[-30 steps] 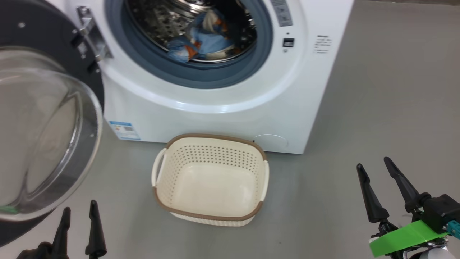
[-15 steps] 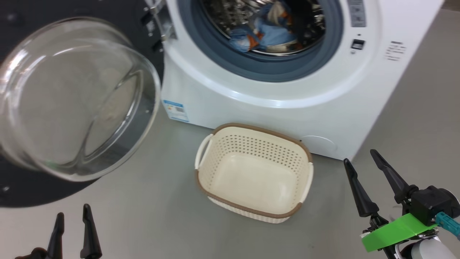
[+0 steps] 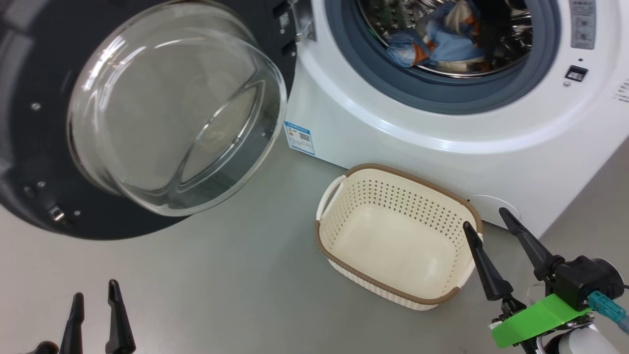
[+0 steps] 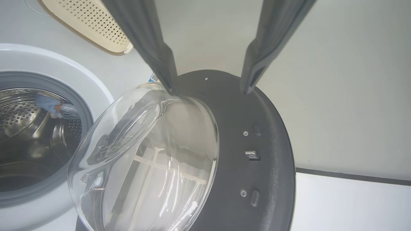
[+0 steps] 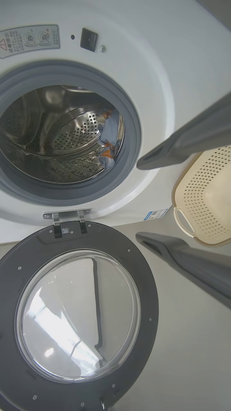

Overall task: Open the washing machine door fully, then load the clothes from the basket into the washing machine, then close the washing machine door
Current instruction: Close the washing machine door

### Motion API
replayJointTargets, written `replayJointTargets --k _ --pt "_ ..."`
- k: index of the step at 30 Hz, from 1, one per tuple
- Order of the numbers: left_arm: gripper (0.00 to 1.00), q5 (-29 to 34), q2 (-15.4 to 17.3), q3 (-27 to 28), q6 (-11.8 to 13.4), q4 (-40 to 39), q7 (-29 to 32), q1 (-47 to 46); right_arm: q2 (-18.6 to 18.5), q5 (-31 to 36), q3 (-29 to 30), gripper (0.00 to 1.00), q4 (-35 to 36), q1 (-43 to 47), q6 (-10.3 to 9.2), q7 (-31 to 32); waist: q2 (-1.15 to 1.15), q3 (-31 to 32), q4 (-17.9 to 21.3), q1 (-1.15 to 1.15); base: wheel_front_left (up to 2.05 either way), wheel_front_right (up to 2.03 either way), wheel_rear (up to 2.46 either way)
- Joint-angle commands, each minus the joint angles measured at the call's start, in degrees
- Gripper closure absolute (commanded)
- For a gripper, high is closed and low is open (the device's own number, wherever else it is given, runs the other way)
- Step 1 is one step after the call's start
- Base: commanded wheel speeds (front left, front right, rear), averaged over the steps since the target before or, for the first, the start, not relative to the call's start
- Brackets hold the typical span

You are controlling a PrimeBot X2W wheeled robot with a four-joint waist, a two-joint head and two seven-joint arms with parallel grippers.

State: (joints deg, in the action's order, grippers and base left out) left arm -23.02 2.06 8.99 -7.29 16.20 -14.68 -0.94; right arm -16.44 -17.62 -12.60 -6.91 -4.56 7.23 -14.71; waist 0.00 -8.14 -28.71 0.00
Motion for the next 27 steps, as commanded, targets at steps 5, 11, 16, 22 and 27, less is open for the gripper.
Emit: replayJointTargets --k 5,11,16,22,27 --pt "0.0 -0.7 0.8 2.2 -0.2 -1.6 -0.3 0.3 -0.9 -0.3 -1.5 0.0 0.9 -2.0 0.25 -0.3 0.0 0.0 -2.1 0.0 0.0 0.0 0.0" --pt "0.0 -1.0 0.8 3.0 -0.2 -2.1 -0.3 0.7 -0.9 -0.6 -2.3 0.0 0.7 -2.6 0.25 -0.3 0.0 -0.1 -2.2 0.0 0.0 0.0 0.0" --pt "0.0 -1.1 0.8 3.3 -0.2 -2.3 -0.3 0.9 -0.9 -0.7 -2.9 0.0 0.5 -2.8 0.25 -0.3 0.0 -0.1 -2.3 0.0 0.0 0.0 0.0" --pt "0.0 -0.9 0.8 3.2 -0.2 -2.5 -0.3 0.8 -0.9 -0.9 -3.2 0.0 0.4 -2.8 0.25 -0.3 0.0 0.1 -2.3 0.0 0.0 0.0 0.0" --pt "0.56 -1.5 0.8 3.0 -0.2 -4.3 -0.3 0.4 -0.7 -1.0 -3.0 0.0 0.4 -2.5 0.25 -0.3 0.0 0.5 -2.2 0.0 0.0 0.0 0.0"
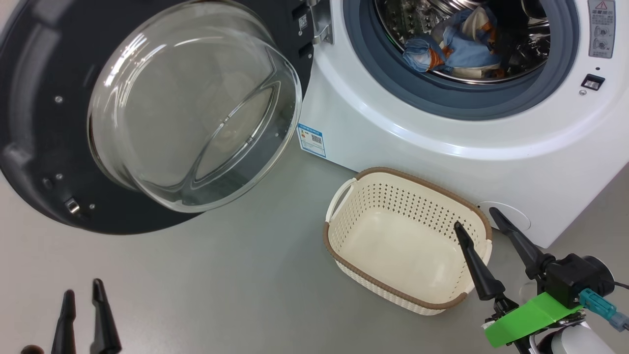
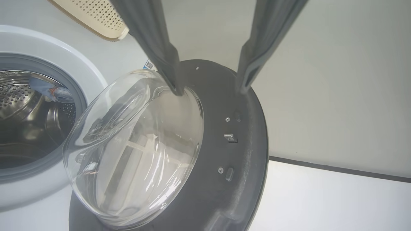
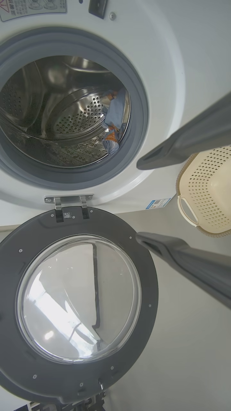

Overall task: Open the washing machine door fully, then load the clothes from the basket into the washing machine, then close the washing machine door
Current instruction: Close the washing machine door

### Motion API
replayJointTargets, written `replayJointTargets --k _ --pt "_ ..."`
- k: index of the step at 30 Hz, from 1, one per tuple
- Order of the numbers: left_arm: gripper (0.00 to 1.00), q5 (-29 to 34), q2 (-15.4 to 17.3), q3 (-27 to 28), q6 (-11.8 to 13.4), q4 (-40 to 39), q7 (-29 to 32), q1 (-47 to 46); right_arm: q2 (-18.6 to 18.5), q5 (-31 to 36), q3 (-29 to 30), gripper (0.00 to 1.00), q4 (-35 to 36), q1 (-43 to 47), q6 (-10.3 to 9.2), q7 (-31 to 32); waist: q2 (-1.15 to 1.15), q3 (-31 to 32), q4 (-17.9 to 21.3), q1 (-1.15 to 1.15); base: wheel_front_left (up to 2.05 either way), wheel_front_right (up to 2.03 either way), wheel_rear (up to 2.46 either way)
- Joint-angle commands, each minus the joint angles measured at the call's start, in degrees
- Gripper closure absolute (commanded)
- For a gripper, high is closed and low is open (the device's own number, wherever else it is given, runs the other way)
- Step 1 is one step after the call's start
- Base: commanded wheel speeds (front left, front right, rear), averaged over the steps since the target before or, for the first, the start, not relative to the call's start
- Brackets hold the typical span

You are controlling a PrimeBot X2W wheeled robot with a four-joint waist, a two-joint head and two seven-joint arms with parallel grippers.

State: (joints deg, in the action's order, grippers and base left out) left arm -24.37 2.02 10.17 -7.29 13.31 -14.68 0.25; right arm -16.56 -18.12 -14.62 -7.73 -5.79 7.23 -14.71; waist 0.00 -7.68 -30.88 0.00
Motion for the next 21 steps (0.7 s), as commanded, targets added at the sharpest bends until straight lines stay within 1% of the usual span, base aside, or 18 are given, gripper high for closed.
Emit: replayJointTargets --k 1,2,5,7,10,13,15,18,21 --pt "0.79 -0.4 0.9 1.8 -0.2 -2.0 -0.3 -0.9 -0.5 -0.5 -0.9 0.0 1.2 -1.2 0.25 -0.3 0.0 0.0 0.0 0.0 0.0 0.0 0.0" --pt "1.0 -0.2 0.9 1.8 -0.2 -2.9 -0.3 -1.0 -0.4 -0.5 -0.8 0.0 1.2 -1.1 0.25 -0.3 0.0 0.1 0.0 0.0 0.0 0.0 0.0" --pt "1.0 -0.5 0.9 2.0 -0.2 -5.6 -0.3 -1.6 -0.2 -0.4 -0.7 0.0 1.3 -0.8 0.25 -0.3 0.0 0.0 0.0 0.0 0.0 0.0 0.0" --pt "1.0 -1.2 1.4 2.4 -0.2 -7.9 -0.3 -2.4 0.0 -0.4 -0.5 0.0 1.4 -0.6 0.25 -0.3 0.0 0.0 0.0 0.0 0.0 0.0 0.0" --pt "1.0 -2.8 4.6 2.7 -0.2 -11.2 -0.3 -4.0 0.3 -0.3 -0.4 0.0 1.4 -0.4 0.25 -0.3 0.0 0.0 0.0 0.0 0.0 0.0 0.0" --pt "1.0 -6.3 8.5 3.2 -0.2 -13.7 -0.3 -6.5 0.6 -0.2 -0.4 0.0 1.4 -0.3 0.25 -0.3 0.0 0.1 0.0 0.0 0.0 0.0 0.0" --pt "1.0 -10.1 11.5 3.8 -0.2 -14.4 -0.3 -8.7 0.9 -0.2 -0.4 0.0 1.5 -0.1 0.25 -0.3 0.0 0.2 0.0 0.0 0.0 0.0 0.0" --pt "1.0 -14.1 17.6 4.3 -0.2 -13.6 -0.3 -12.2 1.3 -0.2 -0.3 0.0 1.6 0.3 0.25 -0.3 0.0 0.4 0.2 0.0 0.0 0.0 0.0" --pt "1.0 -18.4 23.1 5.0 -0.2 -11.7 0.6 -16.6 1.5 -0.2 -0.2 0.0 1.8 0.4 0.25 -0.3 0.0 0.3 0.5 0.0 0.0 0.0 0.0"
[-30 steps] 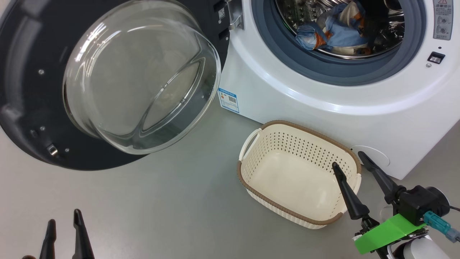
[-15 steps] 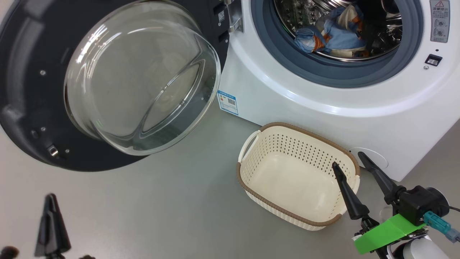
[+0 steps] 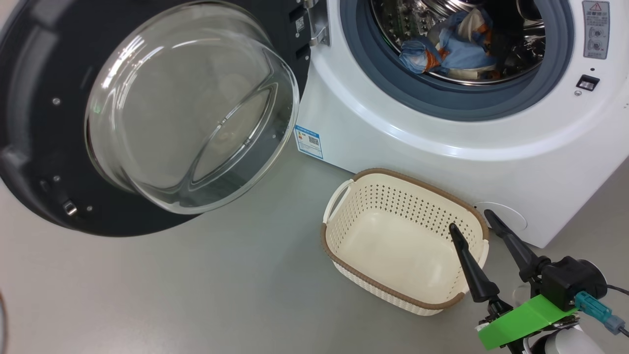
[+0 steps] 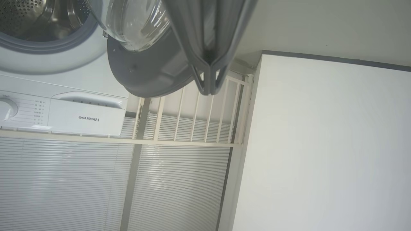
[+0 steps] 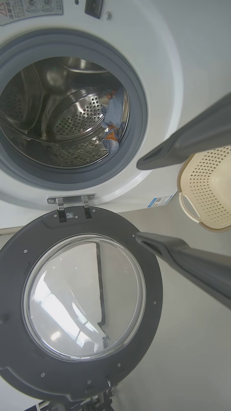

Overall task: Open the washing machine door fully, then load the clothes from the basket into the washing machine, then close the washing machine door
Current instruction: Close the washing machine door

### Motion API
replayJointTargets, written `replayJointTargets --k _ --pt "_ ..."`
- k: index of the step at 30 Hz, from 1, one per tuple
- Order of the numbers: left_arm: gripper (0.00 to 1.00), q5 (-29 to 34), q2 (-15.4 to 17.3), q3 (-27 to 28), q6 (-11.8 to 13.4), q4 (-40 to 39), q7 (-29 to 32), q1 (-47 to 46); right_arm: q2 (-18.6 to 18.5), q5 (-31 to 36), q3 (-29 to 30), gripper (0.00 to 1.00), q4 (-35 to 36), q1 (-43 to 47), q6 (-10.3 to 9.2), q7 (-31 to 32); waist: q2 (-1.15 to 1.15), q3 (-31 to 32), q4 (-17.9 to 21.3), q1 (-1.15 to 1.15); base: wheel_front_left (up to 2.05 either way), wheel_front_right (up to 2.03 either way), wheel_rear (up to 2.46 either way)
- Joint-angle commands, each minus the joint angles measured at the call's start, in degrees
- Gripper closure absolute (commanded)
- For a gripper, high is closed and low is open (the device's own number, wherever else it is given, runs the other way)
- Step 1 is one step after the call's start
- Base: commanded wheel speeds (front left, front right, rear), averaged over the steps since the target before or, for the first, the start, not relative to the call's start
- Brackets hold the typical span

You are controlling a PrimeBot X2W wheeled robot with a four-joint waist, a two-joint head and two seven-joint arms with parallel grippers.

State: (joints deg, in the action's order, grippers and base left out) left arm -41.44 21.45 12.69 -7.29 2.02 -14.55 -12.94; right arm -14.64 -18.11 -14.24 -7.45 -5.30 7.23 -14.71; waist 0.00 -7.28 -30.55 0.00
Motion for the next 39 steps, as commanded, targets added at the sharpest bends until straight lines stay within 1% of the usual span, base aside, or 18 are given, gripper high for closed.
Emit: replayJointTargets --k 1,4,6,7,10,12,13,15,17,20,25,30,39 --pt "1.0 -3.2 5.1 2.7 -0.2 0.6 1.0 -4.9 -0.4 -0.2 -0.6 0.0 1.5 0.0 0.25 -0.3 0.0 -0.2 0.3 0.0 0.0 0.0 0.0" --pt "1.0 -9.8 9.0 3.1 -0.2 4.7 3.6 -9.8 -0.4 -0.2 -0.5 0.0 1.7 0.0 0.25 -0.3 0.0 -0.5 0.7 0.0 0.0 0.0 0.0" --pt "1.0 -14.6 11.2 2.9 -0.2 8.7 6.8 -12.9 -0.6 -0.2 -0.6 0.0 1.7 0.0 0.25 -0.3 0.0 -0.9 1.0 0.0 0.0 0.0 0.0" --pt "1.0 -19.8 13.4 2.6 -0.2 13.4 11.1 -16.1 -0.8 -0.2 -0.6 0.0 1.8 -0.2 0.25 -0.3 0.0 -1.5 1.3 0.0 0.0 0.0 0.0" --pt "1.0 -26.5 15.6 2.2 -0.2 19.8 17.5 -20.7 -1.1 -0.1 -0.7 0.0 1.8 -0.4 0.25 -0.3 0.0 -2.3 1.7 0.0 0.0 0.0 0.0" --pt "1.0 -29.2 17.1 1.3 -0.2 23.1 21.6 -22.9 -1.3 0.0 -0.8 0.0 1.9 -0.6 0.25 -0.3 0.0 -3.0 1.9 0.0 0.0 0.0 0.0" --pt "1.0 -29.2 17.1 1.3 -0.2 23.1 21.6 -22.9 -1.3 0.0 -0.8 0.0 1.9 -0.6 0.25 -0.3 0.0 -3.0 1.9 0.0 0.0 0.0 0.0" --pt "1.0 -31.8 18.6 0.5 -0.2 26.7 26.1 -25.1 -1.6 0.1 -0.9 0.0 1.8 -0.8 0.25 -0.3 0.0 -3.7 2.0 0.0 0.0 0.0 0.0" --pt "1.0 -34.2 19.5 -0.4 -0.2 29.9 30.3 -27.1 -2.0 0.1 -1.1 0.0 1.9 -1.1 0.25 -0.3 0.0 -4.5 2.0 0.0 0.0 0.0 0.0" --pt "1.0 -35.8 21.0 -2.1 -0.2 34.3 35.6 -29.4 -2.7 0.1 -1.3 0.0 2.0 -1.7 0.25 -0.3 0.0 -5.7 2.0 0.0 0.0 0.0 0.0" --pt "1.0 -38.5 21.7 -3.0 -0.2 40.6 41.5 -33.3 -3.5 0.0 -1.8 0.0 1.9 -2.3 0.25 -0.3 0.0 -6.4 2.3 0.0 0.0 0.0 0.0" --pt "1.0 -39.3 22.0 -4.8 -0.2 43.7 45.4 -34.9 -4.2 -0.2 -1.8 0.0 2.3 -2.4 0.25 -0.3 0.0 -6.9 2.9 0.0 0.0 0.0 0.0" --pt "1.0 -41.3 22.1 -5.6 -0.2 43.4 48.4 -33.9 -4.9 0.0 -1.6 0.0 2.5 -2.7 0.25 -0.3 0.0 -8.0 3.5 0.0 0.0 0.0 0.0"
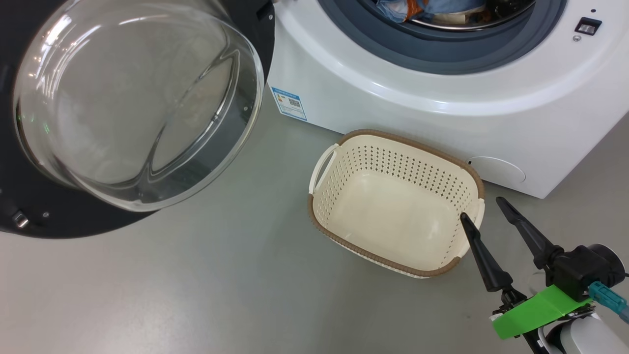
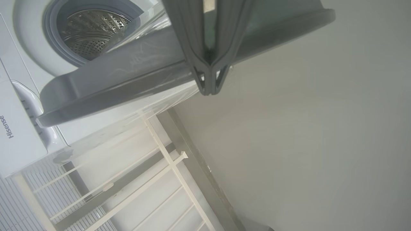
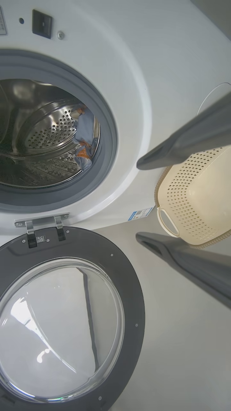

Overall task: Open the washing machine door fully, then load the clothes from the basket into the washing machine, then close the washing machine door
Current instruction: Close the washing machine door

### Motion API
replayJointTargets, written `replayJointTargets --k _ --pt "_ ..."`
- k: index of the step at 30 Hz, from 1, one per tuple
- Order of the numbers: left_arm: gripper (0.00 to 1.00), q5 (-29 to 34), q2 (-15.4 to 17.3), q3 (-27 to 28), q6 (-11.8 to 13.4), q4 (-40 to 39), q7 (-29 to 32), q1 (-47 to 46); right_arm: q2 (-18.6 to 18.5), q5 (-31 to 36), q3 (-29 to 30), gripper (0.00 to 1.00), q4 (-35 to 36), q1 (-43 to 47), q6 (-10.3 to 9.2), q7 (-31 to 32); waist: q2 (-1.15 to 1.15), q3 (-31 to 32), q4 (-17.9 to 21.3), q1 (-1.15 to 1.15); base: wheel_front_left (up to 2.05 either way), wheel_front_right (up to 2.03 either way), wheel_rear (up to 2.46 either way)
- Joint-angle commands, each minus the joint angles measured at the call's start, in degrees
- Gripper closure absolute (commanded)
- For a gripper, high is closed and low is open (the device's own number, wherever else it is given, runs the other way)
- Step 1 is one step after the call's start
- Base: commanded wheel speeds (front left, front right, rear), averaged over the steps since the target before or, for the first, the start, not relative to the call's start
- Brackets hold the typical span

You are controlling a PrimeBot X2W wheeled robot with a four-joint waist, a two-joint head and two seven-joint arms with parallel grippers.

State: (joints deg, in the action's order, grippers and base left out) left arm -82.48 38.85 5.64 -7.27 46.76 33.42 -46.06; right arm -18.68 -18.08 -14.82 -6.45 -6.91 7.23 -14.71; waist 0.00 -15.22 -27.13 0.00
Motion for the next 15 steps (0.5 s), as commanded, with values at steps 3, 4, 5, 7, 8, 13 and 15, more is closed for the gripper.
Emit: replayJointTargets --k 3,4,5,7,8,13,15 --pt "1.0 -1.1 4.4 1.0 -0.2 -2.0 2.0 -0.2 -1.0 0.0 -0.8 0.0 1.5 -1.2 0.25 -0.3 0.0 -0.3 0.1 0.0 0.0 0.0 0.0" --pt "1.0 -1.3 4.4 1.0 -0.2 -2.2 2.3 0.0 -1.0 0.0 -0.7 0.0 1.4 -1.3 0.25 -0.3 0.0 -0.3 0.1 0.0 0.0 0.0 0.0" --pt "1.0 -1.6 4.4 0.9 -0.2 -2.3 2.8 0.2 -1.0 0.0 -0.7 0.0 1.4 -1.4 0.25 -0.3 0.0 -0.4 0.2 0.0 0.0 0.0 0.0" --pt "1.0 -2.2 4.3 0.5 -0.2 -2.8 4.3 0.7 -0.9 0.0 -0.7 0.0 1.3 -1.5 0.25 -0.3 0.0 -0.3 0.3 0.0 0.0 0.0 0.0" --pt "1.0 -2.5 4.3 0.4 -0.2 -3.1 5.0 0.9 -0.9 0.0 -0.7 0.0 1.2 -1.6 0.25 -0.3 0.0 -0.2 0.4 0.0 0.0 0.0 0.0" --pt "1.0 -3.4 3.7 -1.7 -0.2 -5.8 9.9 2.4 -0.8 -0.1 -0.3 0.0 1.0 -1.4 0.25 -0.3 0.0 0.7 0.4 0.0 0.0 0.0 0.0" --pt "1.0 -3.8 3.4 -2.5 -0.2 -7.4 11.6 3.0 -0.6 -0.1 -0.1 0.0 1.0 -1.2 0.25 -0.3 0.0 1.3 0.4 0.0 0.0 0.0 0.0"
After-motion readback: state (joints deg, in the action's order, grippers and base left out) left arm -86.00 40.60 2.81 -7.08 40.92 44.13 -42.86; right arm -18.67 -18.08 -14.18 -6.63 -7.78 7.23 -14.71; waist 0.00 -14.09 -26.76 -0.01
